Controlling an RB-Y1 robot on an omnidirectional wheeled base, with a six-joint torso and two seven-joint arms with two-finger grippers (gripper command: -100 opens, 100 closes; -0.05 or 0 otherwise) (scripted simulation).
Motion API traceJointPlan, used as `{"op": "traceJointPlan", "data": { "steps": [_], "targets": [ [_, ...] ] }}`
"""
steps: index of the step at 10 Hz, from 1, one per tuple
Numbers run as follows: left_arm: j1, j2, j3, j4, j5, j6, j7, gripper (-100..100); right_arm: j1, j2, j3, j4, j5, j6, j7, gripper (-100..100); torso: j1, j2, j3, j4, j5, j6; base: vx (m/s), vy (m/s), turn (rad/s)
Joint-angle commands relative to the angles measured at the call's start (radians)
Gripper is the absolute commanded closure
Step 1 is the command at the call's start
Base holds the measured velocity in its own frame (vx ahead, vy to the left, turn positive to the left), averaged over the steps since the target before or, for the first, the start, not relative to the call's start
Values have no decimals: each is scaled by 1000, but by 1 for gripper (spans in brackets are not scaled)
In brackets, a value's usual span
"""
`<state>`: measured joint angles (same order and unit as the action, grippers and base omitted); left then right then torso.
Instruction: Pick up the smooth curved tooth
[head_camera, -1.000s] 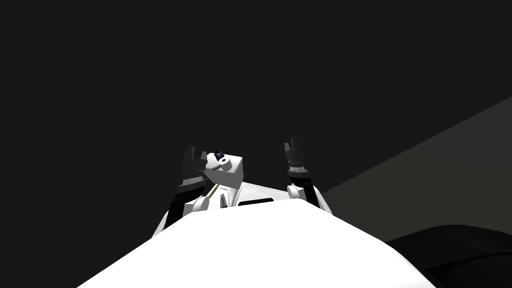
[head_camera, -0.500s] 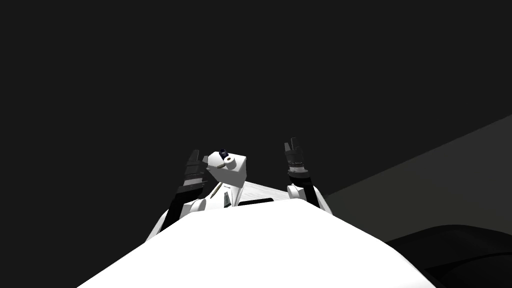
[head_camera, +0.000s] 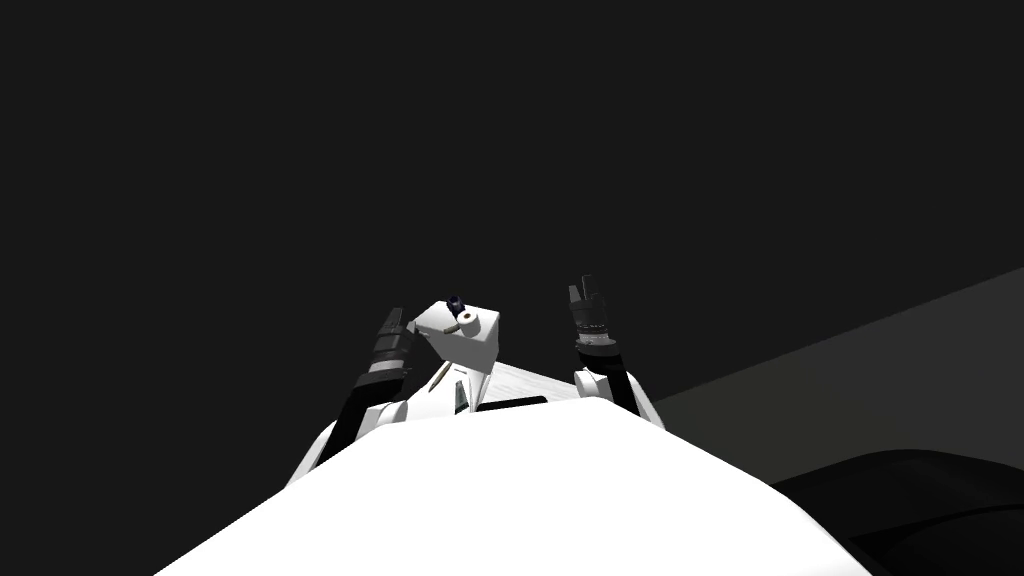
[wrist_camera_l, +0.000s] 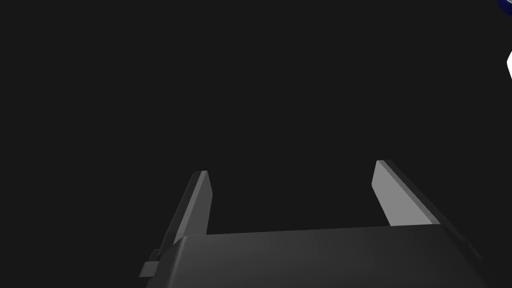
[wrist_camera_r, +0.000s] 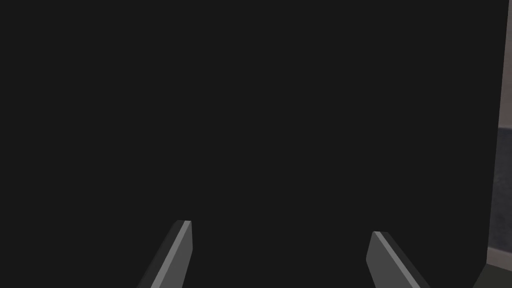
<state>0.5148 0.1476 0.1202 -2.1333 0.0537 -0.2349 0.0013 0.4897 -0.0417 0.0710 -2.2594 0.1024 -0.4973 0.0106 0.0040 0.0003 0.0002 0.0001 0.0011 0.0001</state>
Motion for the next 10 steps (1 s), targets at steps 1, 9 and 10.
{"op": "traceJointPlan", "data": {
  "steps": [1,9,10],
  "targets": [
    [12,0,12,2,1,48,5,-100,0,0,0,0,0,0,0,0,0,0,0,0,0,0,0,0,0],
    [19,-18,38,50,-1,177,12,-100,0,0,0,0,0,0,0,0,-4,0,0,0,-1,0,5,-4,18],
    [19,-18,38,50,-1,177,12,-100,0,0,0,0,0,0,0,0,-5,0,0,0,-1,0,6,-4,20]
  ]
}}
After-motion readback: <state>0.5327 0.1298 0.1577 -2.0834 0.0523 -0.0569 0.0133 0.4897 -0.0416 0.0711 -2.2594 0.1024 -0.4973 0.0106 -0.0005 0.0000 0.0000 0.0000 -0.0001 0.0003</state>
